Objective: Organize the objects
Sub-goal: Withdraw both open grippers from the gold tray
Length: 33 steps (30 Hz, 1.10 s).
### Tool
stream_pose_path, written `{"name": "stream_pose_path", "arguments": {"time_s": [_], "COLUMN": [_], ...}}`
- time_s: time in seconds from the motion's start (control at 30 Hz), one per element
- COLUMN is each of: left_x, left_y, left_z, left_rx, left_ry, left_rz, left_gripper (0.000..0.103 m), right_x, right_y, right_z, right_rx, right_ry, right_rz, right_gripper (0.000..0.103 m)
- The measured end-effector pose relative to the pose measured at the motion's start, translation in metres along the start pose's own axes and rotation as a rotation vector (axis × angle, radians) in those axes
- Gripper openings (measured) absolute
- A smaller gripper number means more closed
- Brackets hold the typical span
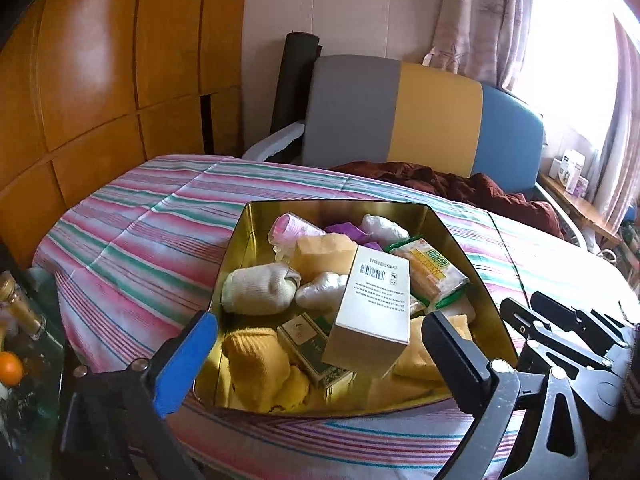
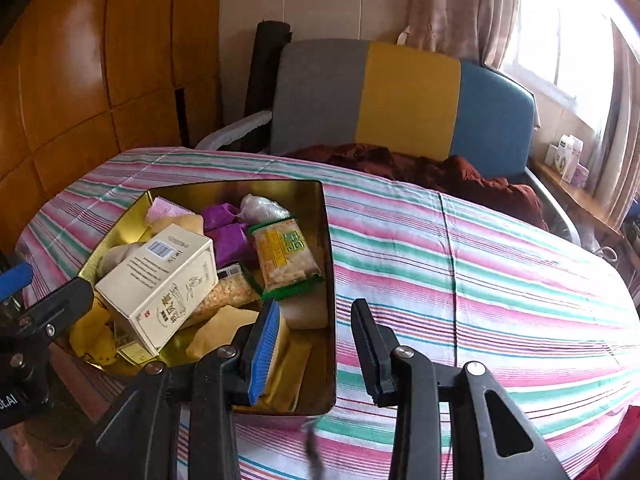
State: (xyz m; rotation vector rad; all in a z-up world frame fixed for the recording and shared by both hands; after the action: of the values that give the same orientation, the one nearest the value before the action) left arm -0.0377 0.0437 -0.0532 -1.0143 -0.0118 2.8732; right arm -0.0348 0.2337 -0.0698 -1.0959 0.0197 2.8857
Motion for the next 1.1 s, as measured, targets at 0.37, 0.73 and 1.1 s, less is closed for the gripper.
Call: {"name": "stream_pose_path", "arguments": {"time_s": [0.37, 0.73, 1.1], "left_x": [-0.006, -0.001, 0.006], "left_y": [0.027, 0.025, 0.026], "left_z": [-0.005, -0.006, -0.009], "left_rx": [-0.072, -0.047, -0.032], "left_ry": [0.001, 0.023, 0.044], "left_rz": [0.085, 0.108, 0.121], "left_gripper": [0.103, 0.103, 0.103], "right_x": [-0.014, -0.012, -0.008], "right_y": [0.007, 0.012, 0.018], "right_z": [0.000, -0.001, -0.002], "right_rx": [-0.002, -0.019, -0.033], "right_ry": [-0.048, -0.043, -0.033], "right_rz": [0.006, 0.020, 0.020], "right_gripper": [0.037, 0.037, 0.037]}}
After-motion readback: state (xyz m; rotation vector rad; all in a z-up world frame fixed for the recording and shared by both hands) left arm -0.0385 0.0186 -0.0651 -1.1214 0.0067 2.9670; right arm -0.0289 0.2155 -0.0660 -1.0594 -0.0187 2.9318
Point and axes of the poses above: each gripper's, at about its wrist camera, not at the fingertips, and x roughly the way its jaws point, y to its left, z to its top, the point moved 7 cm from there along x, roughly the way its jaws point, and after that the axes turned 4 degrees about z, right-handed, at the moved point
